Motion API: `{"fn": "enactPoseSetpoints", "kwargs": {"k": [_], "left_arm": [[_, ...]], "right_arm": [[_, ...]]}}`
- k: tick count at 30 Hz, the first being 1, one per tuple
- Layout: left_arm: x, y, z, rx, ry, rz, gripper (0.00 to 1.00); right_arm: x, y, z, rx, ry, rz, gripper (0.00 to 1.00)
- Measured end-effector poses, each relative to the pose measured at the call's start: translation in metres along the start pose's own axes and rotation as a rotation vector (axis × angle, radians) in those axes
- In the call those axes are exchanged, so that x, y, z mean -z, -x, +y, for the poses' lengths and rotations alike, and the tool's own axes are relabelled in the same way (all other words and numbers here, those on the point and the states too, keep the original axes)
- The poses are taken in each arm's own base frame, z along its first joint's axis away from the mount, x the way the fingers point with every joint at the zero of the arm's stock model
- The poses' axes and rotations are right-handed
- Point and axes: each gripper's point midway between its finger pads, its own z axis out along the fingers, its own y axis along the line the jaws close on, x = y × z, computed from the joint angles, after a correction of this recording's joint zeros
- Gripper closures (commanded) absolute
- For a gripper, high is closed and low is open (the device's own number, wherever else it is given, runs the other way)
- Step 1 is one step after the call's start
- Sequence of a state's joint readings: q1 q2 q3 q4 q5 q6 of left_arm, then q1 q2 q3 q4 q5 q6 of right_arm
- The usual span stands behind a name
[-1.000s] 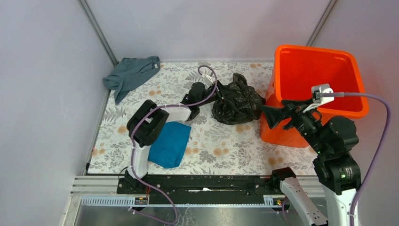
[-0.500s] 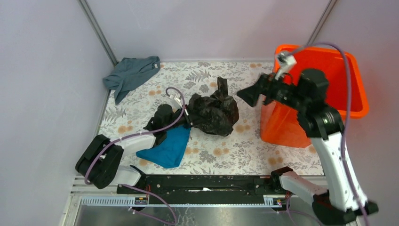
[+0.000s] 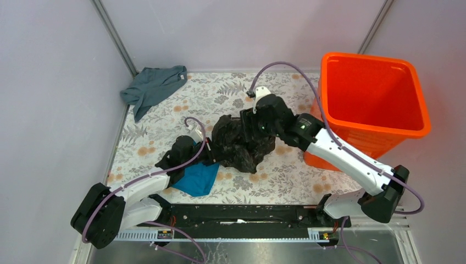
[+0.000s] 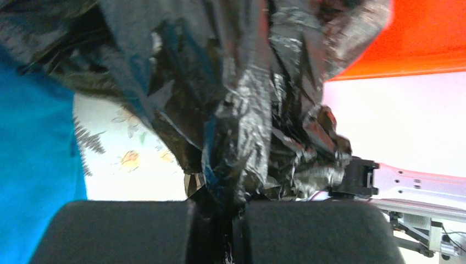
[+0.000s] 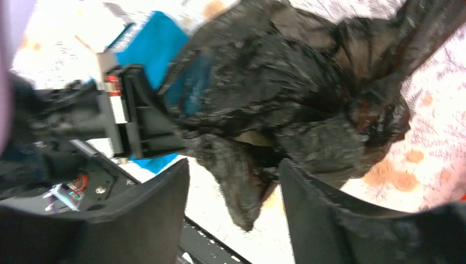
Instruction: Put the trash bags into the trash bin
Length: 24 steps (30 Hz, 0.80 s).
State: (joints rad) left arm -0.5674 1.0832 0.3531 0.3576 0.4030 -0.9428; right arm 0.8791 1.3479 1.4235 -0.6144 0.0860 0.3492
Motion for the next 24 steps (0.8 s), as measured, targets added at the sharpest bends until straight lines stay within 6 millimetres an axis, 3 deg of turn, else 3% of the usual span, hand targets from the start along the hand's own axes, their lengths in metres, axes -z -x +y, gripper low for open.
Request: {"fn": "enactPoseSetpoints", "kwargs": {"k": [5,9,14,18,24], "left_arm": [[0.003,-0.015,0.023,0.01,0.073,0.041,0.9],[0.001,-0.023,0.029,0.009,0.087,0.082,0.83],[-0.001,-0.029,0.033,-0.008,0.101,0.13,0.73],[0.001,-0.031,0.033,-0.011,0.098,0.137,0.5],[0.015,-0.023,0.016,-0.018,0.057,0.077,0.11]], "right_arm": [[-0.033,-0.051,-0.021,0.013,-0.08,0.075,0.31],[-0.061,-0.075,-0.008,0.057,-0.092,0.123,0.3],[-0.094,-0.095,0.0,0.089,-0.139,0.14,0.49],[-0.109,-0.1,-0.008,0.066,-0.173,0.102,0.67],[-0.124,-0.122,-0.026,0.054,-0.21,0.059,0.74]]}}
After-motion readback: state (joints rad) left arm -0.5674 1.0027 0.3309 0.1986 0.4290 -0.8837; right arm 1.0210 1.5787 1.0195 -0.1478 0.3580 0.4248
